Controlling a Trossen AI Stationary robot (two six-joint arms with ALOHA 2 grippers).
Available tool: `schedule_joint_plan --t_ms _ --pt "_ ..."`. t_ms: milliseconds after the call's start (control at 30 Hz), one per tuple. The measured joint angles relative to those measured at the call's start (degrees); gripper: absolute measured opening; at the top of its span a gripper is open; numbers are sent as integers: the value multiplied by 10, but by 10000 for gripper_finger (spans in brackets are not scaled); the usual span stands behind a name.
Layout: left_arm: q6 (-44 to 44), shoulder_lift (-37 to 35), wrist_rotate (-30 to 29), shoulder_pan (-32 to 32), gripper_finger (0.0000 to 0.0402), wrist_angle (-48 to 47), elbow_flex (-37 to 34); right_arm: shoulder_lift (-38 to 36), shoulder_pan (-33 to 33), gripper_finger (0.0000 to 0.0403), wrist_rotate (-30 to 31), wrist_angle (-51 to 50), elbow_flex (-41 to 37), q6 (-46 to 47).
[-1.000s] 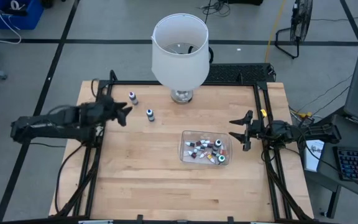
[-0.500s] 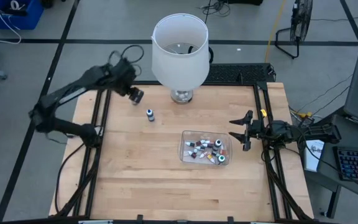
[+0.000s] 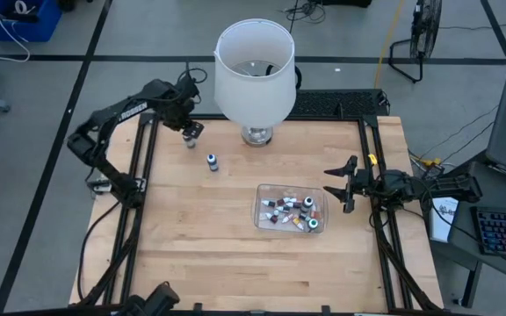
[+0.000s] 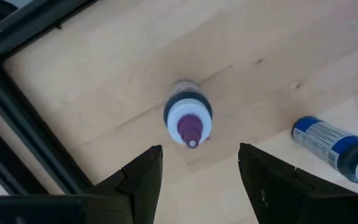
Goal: Pick & Place food coloring
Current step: Put the large purple food coloring bottle into the transparent bin
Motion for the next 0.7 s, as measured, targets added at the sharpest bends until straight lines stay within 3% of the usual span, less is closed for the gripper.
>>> schedule_joint_plan --t_ms 267,700 --pt "-1 41 -43 -9 212 16 0 0 0 238 0 0 0 0" --pt "14 57 -45 -9 212 74 -52 0 0 238 0 0 0 0"
